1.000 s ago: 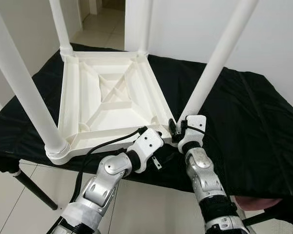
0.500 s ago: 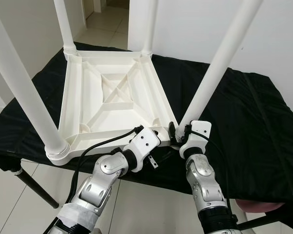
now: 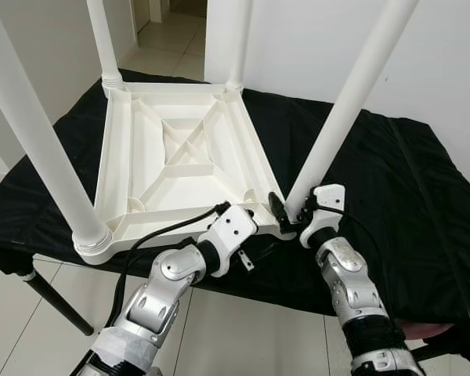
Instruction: Building children table
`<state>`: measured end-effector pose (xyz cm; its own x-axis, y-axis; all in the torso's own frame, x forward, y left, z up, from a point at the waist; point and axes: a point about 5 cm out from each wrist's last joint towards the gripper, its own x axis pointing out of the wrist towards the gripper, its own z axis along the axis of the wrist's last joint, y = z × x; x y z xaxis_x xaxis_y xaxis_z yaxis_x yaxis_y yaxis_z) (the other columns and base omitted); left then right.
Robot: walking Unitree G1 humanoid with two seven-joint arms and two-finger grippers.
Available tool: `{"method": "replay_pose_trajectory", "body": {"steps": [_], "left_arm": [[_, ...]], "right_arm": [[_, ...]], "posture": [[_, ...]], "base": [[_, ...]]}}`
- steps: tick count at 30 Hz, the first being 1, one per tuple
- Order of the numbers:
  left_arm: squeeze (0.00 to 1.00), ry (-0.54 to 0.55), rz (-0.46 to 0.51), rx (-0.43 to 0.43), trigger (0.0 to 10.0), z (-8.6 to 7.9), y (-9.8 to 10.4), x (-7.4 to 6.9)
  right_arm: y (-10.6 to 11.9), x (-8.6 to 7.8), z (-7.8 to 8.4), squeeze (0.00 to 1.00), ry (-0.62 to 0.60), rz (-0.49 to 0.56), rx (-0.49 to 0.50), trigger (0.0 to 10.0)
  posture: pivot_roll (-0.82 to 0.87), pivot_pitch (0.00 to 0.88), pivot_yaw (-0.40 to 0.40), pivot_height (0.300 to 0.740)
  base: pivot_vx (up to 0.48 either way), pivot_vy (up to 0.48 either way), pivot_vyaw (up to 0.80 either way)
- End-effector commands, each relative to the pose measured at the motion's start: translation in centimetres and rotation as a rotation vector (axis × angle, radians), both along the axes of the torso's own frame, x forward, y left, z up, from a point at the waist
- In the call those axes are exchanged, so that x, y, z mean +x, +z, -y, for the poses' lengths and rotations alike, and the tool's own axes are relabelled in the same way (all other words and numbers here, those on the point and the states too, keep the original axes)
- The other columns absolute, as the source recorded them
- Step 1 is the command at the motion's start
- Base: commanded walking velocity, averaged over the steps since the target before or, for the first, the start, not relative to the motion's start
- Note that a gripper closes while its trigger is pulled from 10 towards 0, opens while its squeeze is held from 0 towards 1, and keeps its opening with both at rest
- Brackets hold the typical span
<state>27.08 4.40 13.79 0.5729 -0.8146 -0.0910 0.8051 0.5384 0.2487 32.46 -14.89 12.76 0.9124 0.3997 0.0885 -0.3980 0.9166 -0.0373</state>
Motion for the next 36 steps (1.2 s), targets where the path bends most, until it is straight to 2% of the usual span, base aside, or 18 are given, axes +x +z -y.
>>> {"method": "replay_pose_trajectory", "body": {"steps": [1, 8, 9, 10, 12, 13, 17, 24, 25, 27, 29, 32, 36], "left_arm": [[0.0, 0.006, 0.005, 0.008, 10.0, 0.4, 0.0, 0.3], [0.0, -0.008, 0.009, 0.018, 10.0, 0.4, 0.0, 0.2], [0.0, -0.012, 0.011, 0.025, 10.0, 0.4, -0.1, 0.2], [0.0, -0.015, 0.014, 0.03, 10.0, 0.3, -0.1, 0.2], [0.0, -0.017, 0.015, 0.033, 10.0, 0.3, -0.1, 0.2], [0.0, -0.015, 0.019, 0.036, 10.0, 0.3, -0.1, 0.3], [0.0, 0.002, 0.029, 0.032, 10.0, 0.2, 0.1, 0.5], [0.0, 0.005, 0.028, 0.024, 10.0, 0.2, 0.2, 0.4], [0.0, 0.008, 0.025, 0.018, 10.0, 0.2, 0.2, 0.3], [0.0, 0.011, 0.021, 0.013, 10.0, 0.2, 0.2, 0.3], [0.0, 0.014, 0.02, 0.014, 10.0, 0.1, 0.1, 0.3], [0.0, 0.019, 0.02, 0.015, 10.0, 0.1, 0.1, 0.4], [0.0, 0.029, 0.017, 0.007, 10.0, 0.2, 0.1, 0.5]], "right_arm": [[0.3, 0.9, 0.3, 0.0, 0.111, -0.004, -0.011, 10.0], [0.2, 1.6, 0.2, 0.0, 0.187, -0.037, -0.03, 10.0], [0.2, 1.8, 0.3, 0.0, 0.204, -0.045, -0.039, 9.7], [0.1, 2.1, 0.4, 0.0, 0.229, -0.061, -0.043, 3.5], [0.0, 2.3, 0.4, 0.0, 0.245, -0.07, -0.044, 3.5], [-0.1, 2.4, 0.6, 0.0, 0.259, -0.087, -0.041, 0.0], [-1.0, 2.3, 0.8, 0.0, 0.303, -0.138, -0.038, 0.0], [-1.4, 2.0, 0.8, 0.0, 0.314, -0.144, -0.022, 0.0], [-1.5, 2.0, 0.9, 0.0, 0.294, -0.141, -0.016, 10.0], [-1.6, 2.0, 1.0, 0.0, 0.261, -0.138, -0.013, 10.0], [-1.7, 2.3, 1.1, 0.0, 0.155, -0.133, -0.036, 10.0], [-1.9, 2.4, 1.1, 0.0, 0.11, -0.145, -0.034, 10.0], [-2.1, 2.0, 0.1, 0.0, 0.025, -0.139, 0.023, 10.0]], "posture": [[-0.03, 0.0, -0.08, 0.74], [-0.03, 0.0, -0.081, 0.74], [-0.02, 0.0, -0.084, 0.74], [-0.02, 0.0, -0.088, 0.74], [-0.02, 0.0, -0.088, 0.74], [-0.01, 0.0, -0.093, 0.74], [0.0, 0.0, -0.103, 0.74], [0.0, 0.0, -0.1, 0.74], [0.0, 0.0, -0.096, 0.74], [0.0, 0.0, -0.098, 0.74], [0.0, 0.0, -0.098, 0.74], [0.0, 0.0, -0.096, 0.74], [-0.01, 0.0, -0.092, 0.74]], "base": [[0.0, 0.0, 0.0], [0.0, 0.0, 0.0], [0.0, 0.0, 0.0], [0.0, 0.0, 0.0], [0.0, 0.0, 0.0], [0.0, 0.0, 0.0], [0.0, 0.0, 0.0], [0.0, 0.0, 0.0], [0.0, 0.0, 0.0], [0.0, 0.0, 0.0], [0.0, 0.0, 0.0], [0.0, 0.0, 0.0], [0.0, 0.0, 0.0]]}}
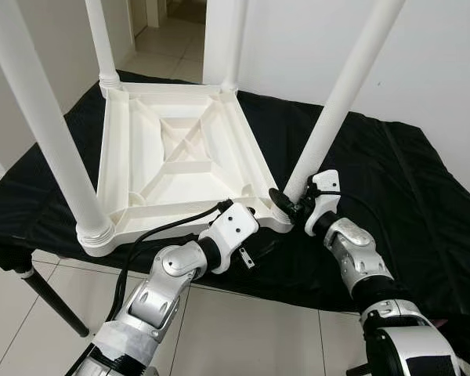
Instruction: Building children table
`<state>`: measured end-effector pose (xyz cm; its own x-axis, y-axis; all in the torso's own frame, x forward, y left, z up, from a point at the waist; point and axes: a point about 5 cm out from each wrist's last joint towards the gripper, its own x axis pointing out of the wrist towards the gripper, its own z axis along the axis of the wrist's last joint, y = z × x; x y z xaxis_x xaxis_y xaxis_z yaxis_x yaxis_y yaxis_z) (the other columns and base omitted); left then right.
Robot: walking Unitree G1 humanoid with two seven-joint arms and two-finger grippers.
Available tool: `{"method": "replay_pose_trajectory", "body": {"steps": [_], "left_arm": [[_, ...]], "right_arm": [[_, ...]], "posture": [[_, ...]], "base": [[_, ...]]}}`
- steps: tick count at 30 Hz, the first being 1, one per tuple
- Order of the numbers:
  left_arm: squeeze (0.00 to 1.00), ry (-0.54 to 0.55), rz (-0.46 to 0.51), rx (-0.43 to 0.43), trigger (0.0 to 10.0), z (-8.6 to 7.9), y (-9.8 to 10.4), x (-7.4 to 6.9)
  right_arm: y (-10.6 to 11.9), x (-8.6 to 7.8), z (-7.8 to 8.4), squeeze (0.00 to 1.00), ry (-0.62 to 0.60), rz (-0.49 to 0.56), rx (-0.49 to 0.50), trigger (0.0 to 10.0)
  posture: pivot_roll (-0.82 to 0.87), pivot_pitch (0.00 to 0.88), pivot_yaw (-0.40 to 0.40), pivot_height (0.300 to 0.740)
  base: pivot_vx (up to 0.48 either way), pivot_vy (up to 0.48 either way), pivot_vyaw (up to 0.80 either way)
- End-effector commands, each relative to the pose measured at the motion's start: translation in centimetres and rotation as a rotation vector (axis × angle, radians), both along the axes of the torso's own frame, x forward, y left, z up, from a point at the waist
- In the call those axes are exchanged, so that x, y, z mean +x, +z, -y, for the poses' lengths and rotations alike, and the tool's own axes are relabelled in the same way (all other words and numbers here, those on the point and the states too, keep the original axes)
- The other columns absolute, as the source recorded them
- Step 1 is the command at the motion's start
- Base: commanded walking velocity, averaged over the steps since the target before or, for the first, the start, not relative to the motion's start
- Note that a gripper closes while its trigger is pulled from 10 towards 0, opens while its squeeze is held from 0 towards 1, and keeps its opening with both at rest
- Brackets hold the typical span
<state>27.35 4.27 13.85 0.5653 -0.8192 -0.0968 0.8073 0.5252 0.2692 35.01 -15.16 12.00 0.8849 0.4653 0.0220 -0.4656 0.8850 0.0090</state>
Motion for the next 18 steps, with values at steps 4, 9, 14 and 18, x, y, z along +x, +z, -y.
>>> {"method": "replay_pose_trajectory", "body": {"steps": [4, 9, 14, 18], "left_arm": [[0.0, 0.036, 0.002, -0.012, 10.0, 0.2, 0.0, 0.1], [0.0, 0.033, 0.001, -0.005, 10.0, 0.3, -0.1, 0.2], [0.0, 0.03, 0.006, -0.002, 10.0, 0.2, 0.0, 0.4], [0.0, 0.029, 0.01, -0.003, 10.0, 0.2, 0.1, 0.5]], "right_arm": [[-1.6, -1.0, -1.0, 0.0, -0.161, -0.067, 0.04, 10.0], [-1.9, -1.6, -1.6, 0.0, -0.307, -0.077, 0.059, 10.0], [-1.6, -2.6, -2.2, 0.0, -0.484, -0.061, 0.064, 10.0], [-1.3, -3.0, -3.0, 0.0, -0.478, -0.044, 0.057, 10.0]], "posture": [[-0.01, 0.0, -0.09, 0.74], [-0.01, 0.0, -0.09, 0.74], [-0.01, 0.0, -0.102, 0.74], [-0.01, 0.0, -0.1, 0.74]], "base": [[0.0, 0.0, 0.0], [0.0, 0.0, 0.0], [0.0, 0.0, 0.0], [0.0, 0.0, 0.0]]}}
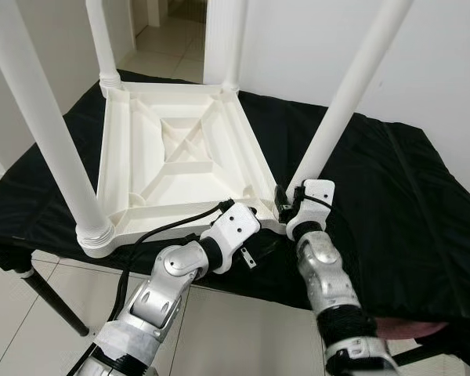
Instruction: Building children table
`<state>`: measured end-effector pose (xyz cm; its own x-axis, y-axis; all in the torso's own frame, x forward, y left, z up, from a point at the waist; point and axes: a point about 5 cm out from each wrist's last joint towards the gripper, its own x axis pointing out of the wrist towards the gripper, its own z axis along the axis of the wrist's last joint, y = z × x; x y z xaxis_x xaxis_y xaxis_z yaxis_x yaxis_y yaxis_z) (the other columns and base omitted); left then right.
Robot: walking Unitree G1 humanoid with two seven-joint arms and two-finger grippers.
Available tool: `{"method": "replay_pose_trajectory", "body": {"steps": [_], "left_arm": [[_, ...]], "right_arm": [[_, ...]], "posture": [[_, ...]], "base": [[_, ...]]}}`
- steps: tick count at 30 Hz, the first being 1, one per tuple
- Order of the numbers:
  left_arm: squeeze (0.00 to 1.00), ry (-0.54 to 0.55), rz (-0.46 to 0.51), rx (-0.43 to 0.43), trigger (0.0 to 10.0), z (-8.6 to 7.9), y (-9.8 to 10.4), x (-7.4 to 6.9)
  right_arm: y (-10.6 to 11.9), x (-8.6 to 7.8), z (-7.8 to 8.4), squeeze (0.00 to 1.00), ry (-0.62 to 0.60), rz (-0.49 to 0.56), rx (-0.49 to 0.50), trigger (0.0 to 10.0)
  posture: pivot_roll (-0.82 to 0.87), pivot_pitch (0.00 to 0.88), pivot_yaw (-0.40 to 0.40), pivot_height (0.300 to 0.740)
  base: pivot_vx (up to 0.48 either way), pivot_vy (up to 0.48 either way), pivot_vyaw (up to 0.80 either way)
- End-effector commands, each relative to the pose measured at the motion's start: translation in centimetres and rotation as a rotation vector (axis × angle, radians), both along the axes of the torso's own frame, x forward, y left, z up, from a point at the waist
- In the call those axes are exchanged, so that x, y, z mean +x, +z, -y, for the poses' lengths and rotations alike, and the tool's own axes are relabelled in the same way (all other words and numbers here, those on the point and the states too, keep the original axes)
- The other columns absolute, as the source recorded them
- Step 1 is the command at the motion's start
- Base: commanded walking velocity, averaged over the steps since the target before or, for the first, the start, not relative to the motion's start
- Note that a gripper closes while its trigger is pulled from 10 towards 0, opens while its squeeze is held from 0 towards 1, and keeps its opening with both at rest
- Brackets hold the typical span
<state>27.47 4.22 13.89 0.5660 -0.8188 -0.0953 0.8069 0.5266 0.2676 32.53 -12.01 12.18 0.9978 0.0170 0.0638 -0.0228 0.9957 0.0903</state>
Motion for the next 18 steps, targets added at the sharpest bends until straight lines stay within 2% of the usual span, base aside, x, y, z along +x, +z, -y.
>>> {"method": "replay_pose_trajectory", "body": {"steps": [1, 6, 7, 12, 17, 18], "left_arm": [[0.0, 0.026, 0.011, -0.003, 10.0, 0.1, 0.1, 0.4], [0.0, 0.021, 0.014, 0.001, 10.0, 0.1, 0.1, 0.4], [0.0, 0.021, 0.014, 0.002, 10.0, 0.1, 0.1, 0.4], [0.0, 0.02, 0.015, 0.0, 10.0, 0.2, 0.2, 0.4], [0.0, 0.013, 0.013, 0.0, 10.0, 0.3, 0.1, 0.2], [0.0, 0.012, 0.012, -0.001, 10.0, 0.3, 0.1, 0.2]], "right_arm": [[-1.3, -0.6, 0.1, 0.0, -0.012, -0.069, -0.019, 10.0], [-1.1, -0.8, 0.4, 0.0, -0.036, -0.077, -0.025, 10.0], [-0.9, -0.8, 0.4, 1.0, -0.034, -0.067, -0.019, 10.0], [-0.5, -0.7, 0.4, 1.0, -0.018, -0.04, -0.003, 10.0], [0.0, -0.5, 1.1, 1.0, 0.032, -0.013, 0.007, 10.0], [0.1, -0.3, 1.5, 0.24, 0.055, -0.009, -0.007, 10.0]], "posture": [[-0.01, 0.0, -0.1, 0.74], [-0.01, 0.0, -0.097, 0.74], [-0.01, 0.0, -0.097, 0.74], [-0.01, 0.0, -0.099, 0.74], [-0.01, 0.0, -0.098, 0.74], [0.0, 0.0, -0.097, 0.74]], "base": [[0.0, 0.0, 0.0], [0.0, 0.0, 0.0], [0.0, 0.0, 0.0], [0.0, 0.0, 0.0], [0.0, 0.0, 0.0], [0.0, 0.0, 0.0]]}}
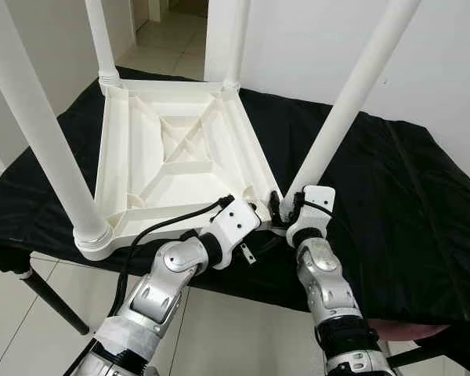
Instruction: Building children table
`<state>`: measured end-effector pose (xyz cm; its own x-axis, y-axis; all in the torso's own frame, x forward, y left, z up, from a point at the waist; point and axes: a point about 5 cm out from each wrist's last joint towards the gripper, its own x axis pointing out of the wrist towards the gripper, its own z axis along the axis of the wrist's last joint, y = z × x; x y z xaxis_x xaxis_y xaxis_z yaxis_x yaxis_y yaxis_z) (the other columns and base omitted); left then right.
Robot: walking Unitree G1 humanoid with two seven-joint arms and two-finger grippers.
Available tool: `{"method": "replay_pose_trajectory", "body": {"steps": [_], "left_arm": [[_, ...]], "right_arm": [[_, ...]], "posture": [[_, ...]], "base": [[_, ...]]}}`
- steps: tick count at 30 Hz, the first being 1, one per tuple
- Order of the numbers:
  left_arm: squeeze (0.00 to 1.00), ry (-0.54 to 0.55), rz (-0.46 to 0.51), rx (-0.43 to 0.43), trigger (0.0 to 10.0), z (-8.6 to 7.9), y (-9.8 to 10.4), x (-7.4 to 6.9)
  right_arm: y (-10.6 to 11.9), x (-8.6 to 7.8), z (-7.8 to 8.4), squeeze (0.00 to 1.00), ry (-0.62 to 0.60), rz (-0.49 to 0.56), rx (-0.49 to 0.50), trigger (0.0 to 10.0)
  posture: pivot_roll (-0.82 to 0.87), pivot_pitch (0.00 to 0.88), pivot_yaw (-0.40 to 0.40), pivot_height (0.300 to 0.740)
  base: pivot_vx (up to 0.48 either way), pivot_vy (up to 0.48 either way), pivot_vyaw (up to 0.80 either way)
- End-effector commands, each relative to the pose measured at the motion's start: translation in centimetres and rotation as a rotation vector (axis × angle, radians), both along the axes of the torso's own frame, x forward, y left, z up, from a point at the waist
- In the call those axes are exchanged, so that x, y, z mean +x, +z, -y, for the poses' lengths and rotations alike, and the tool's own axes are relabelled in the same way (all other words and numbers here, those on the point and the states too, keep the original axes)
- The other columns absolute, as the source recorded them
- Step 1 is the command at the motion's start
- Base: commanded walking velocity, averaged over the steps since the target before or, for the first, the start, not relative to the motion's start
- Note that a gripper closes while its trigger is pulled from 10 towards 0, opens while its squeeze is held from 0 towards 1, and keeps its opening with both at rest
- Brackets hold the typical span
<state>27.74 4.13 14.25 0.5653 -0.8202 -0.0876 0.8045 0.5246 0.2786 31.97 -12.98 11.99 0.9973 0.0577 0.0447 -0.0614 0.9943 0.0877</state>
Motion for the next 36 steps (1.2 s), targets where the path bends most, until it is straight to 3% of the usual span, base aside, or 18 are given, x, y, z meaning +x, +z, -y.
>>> {"method": "replay_pose_trajectory", "body": {"steps": [1, 2, 3, 5, 9, 10, 11, 13, 15, 18, 23, 24, 25, 26, 27, 28, 36], "left_arm": [[0.0, 0.015, -0.002, -0.001, 10.0, 0.2, -0.3, -0.1], [0.0, 0.013, -0.002, -0.001, 10.0, 0.2, -0.3, -0.1], [0.0, 0.013, -0.002, -0.001, 10.0, 0.2, -0.3, -0.1], [0.0, 0.008, 0.0, 0.004, 10.0, 0.2, -0.2, 0.0], [0.0, 0.007, 0.001, 0.005, 10.0, 0.1, -0.2, 0.0], [0.0, 0.003, 0.002, 0.006, 10.0, 0.1, -0.1, 0.1], [0.0, 0.003, 0.002, 0.006, 10.0, 0.1, -0.1, 0.1], [0.0, -0.001, 0.004, 0.007, 10.0, 0.2, 0.0, 0.2], [0.0, -0.001, 0.004, 0.007, 10.0, 0.2, 0.0, 0.2], [0.0, -0.007, 0.007, 0.008, 10.0, 0.3, 0.1, 0.3], [0.0, -0.003, 0.008, 0.007, 10.0, 0.2, 0.1, 0.3], [0.0, -0.001, 0.007, 0.006, 10.0, 0.2, 0.1, 0.3], [0.0, -0.001, 0.007, 0.006, 10.0, 0.2, 0.1, 0.3], [0.0, 0.0, 0.007, 0.006, 10.0, 0.2, 0.1, 0.2], [0.0, 0.0, 0.007, 0.006, 10.0, 0.2, 0.1, 0.2], [0.0, 0.002, 0.006, 0.006, 10.0, 0.2, 0.1, 0.2], [0.0, 0.01, 0.007, 0.0, 10.0, 0.2, 0.2, 0.2]], "right_arm": [[0.3, 0.2, 0.5, 0.24, 0.015, 0.01, -0.003, 10.0], [0.5, 0.5, 1.0, 0.0, 0.061, 0.016, -0.013, 10.0], [0.5, 0.5, 1.0, 0.0, 0.061, 0.016, -0.013, 10.0], [1.0, 1.4, 2.0, 0.0, 0.196, 0.032, -0.046, 10.0], [1.1, 1.6, 2.1, 0.0, 0.228, 0.033, -0.062, 10.0], [1.3, 2.1, 2.3, 0.0, 0.317, 0.032, -0.096, 10.0], [1.3, 2.1, 2.3, 0.0, 0.317, 0.032, -0.096, 10.0], [1.2, 2.5, 2.1, 0.0, 0.419, 0.018, -0.114, 10.0], [1.2, 2.5, 2.1, 0.0, 0.419, 0.018, -0.114, 10.0], [1.0, 2.9, 1.3, 0.0, 0.556, 0.001, -0.132, 10.0], [0.6, 3.1, 0.7, 0.0, 0.662, -0.031, -0.155, 10.0], [0.5, 3.2, 0.7, 0.0, 0.678, -0.037, -0.155, 7.8], [0.5, 3.2, 0.7, 0.0, 0.678, -0.037, -0.155, 7.8], [0.4, 3.3, 0.7, 0.0, 0.697, -0.043, -0.15, 4.7], [0.4, 3.3, 0.7, 0.0, 0.697, -0.043, -0.15, 4.7], [0.4, 3.3, 0.7, 0.0, 0.702, -0.046, -0.156, 0.0], [-0.3, 3.4, 1.7, 0.0, 0.697, -0.073, -0.143, 0.0]], "posture": [[0.0, 0.0, -0.097, 0.74], [0.0, 0.0, -0.095, 0.74], [0.0, 0.0, -0.095, 0.74], [-0.01, 0.0, -0.085, 0.74], [-0.01, 0.0, -0.085, 0.74], [-0.01, 0.0, -0.074, 0.74], [-0.01, 0.0, -0.074, 0.74], [-0.01, 0.0, -0.07, 0.74], [-0.01, 0.0, -0.07, 0.74], [-0.01, 0.0, -0.066, 0.74], [0.0, 0.0, -0.07, 0.74], [0.0, 0.0, -0.073, 0.74], [0.0, 0.0, -0.073, 0.74], [0.0, 0.0, -0.073, 0.74], [0.0, 0.0, -0.073, 0.74], [0.0, 0.0, -0.073, 0.74], [0.01, 0.0, -0.073, 0.74]], "base": [[0.0, 0.0, 0.0], [0.0, 0.0, 0.0], [0.0, 0.0, 0.0], [0.0, 0.0, 0.0], [0.0, 0.0, 0.0], [0.0, 0.0, 0.0], [0.0, 0.0, 0.0], [0.0, 0.0, 0.0], [0.0, 0.0, 0.0], [0.0, 0.0, 0.0], [0.0, 0.0, 0.0], [0.0, 0.0, 0.0], [0.0, 0.0, 0.0], [0.0, 0.0, 0.0], [0.0, 0.0, 0.0], [0.0, 0.0, 0.0], [0.0, 0.0, 0.0]]}}
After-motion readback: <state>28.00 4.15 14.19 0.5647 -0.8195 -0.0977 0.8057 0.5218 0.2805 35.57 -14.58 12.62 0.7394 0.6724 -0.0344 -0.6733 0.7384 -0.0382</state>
